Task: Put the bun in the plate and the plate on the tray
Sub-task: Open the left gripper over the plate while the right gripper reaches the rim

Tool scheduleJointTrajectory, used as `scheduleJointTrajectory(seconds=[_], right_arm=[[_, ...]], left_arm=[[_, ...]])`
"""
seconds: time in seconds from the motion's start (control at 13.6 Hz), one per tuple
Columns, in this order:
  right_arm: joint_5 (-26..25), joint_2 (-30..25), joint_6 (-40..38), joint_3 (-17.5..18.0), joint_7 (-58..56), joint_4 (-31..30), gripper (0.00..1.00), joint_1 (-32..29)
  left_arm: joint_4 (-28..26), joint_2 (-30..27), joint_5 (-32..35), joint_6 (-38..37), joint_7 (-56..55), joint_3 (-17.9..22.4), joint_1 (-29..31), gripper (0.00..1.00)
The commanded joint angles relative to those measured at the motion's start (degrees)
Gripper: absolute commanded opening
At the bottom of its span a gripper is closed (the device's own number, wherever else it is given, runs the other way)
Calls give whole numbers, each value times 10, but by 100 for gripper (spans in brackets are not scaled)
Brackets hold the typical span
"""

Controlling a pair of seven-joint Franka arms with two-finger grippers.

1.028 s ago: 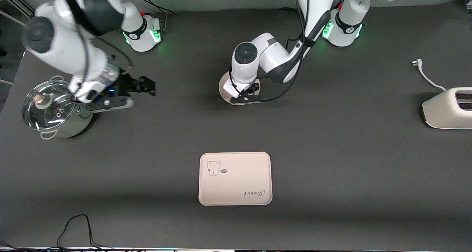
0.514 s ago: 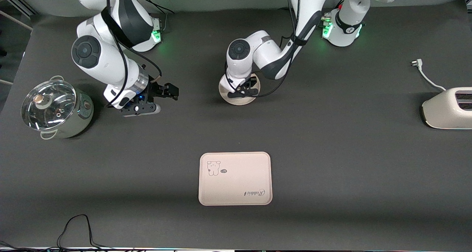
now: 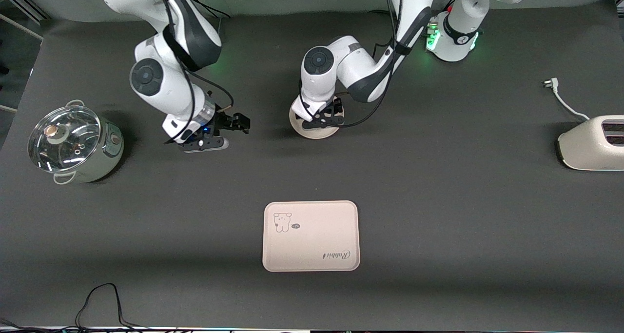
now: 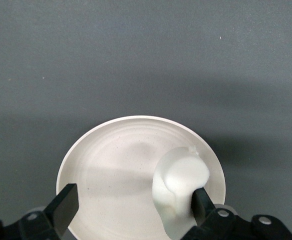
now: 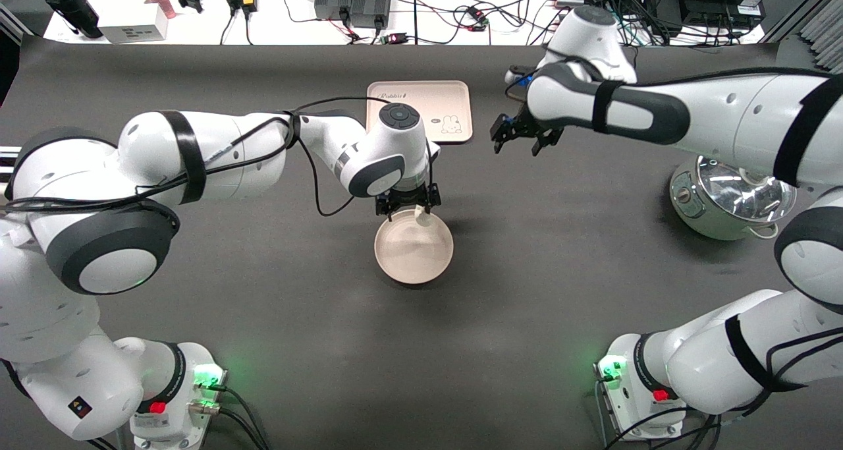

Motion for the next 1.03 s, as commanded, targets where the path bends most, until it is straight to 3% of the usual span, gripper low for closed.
scheduleJointTrajectory(seconds=[0.0,0.44,0.95], right_arm=[[13,-10,35,-4,6,-32,100,18],[35,-6,108,-3,6,-85,100,44],[36,10,121,-3,5,-104,100,70]], left_arm=[[-8,-16,9,-11,-16,3,-3,100],[-9,-24,9,-34,-17,2,-4,100],[-19,-18,9,-32,-17,1,-11,100]])
